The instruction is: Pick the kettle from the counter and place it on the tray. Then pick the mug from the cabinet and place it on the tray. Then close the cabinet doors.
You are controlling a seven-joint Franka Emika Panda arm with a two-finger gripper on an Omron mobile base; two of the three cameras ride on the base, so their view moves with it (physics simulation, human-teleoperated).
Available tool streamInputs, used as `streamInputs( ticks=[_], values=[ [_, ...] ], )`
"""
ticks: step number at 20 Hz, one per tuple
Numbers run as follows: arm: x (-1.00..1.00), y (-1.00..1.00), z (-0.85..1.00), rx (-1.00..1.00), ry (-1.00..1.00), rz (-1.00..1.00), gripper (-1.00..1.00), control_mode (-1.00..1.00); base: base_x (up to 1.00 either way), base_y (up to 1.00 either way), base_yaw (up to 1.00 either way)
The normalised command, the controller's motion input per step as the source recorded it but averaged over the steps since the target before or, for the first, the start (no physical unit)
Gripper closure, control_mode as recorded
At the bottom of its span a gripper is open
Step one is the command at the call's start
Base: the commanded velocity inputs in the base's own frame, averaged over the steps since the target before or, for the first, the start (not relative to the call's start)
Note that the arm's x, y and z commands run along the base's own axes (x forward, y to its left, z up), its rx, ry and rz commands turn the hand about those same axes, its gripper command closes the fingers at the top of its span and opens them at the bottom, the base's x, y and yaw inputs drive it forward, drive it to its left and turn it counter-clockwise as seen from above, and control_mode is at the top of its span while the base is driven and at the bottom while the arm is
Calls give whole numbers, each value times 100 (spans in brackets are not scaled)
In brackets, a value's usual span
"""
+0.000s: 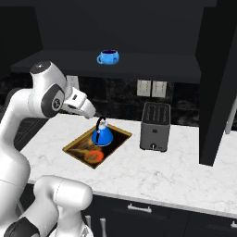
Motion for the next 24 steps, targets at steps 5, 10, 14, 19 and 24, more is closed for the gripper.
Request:
streamInputs(
  ticks=[5, 10, 14, 19, 24],
  values=[
    [0, 0, 0, 0, 0, 0, -100, -100, 0, 0, 0],
    [0, 0, 0, 0, 0, 0, -100, -100, 0, 0, 0],
    [0, 4, 3, 0, 0, 0, -100, -100, 0, 0, 0],
    [0, 0, 36, 0, -11, -1, -100, -100, 0, 0, 0],
    [0, 0, 53, 0, -22, -5, -100, -100, 0, 0, 0]
  ],
)
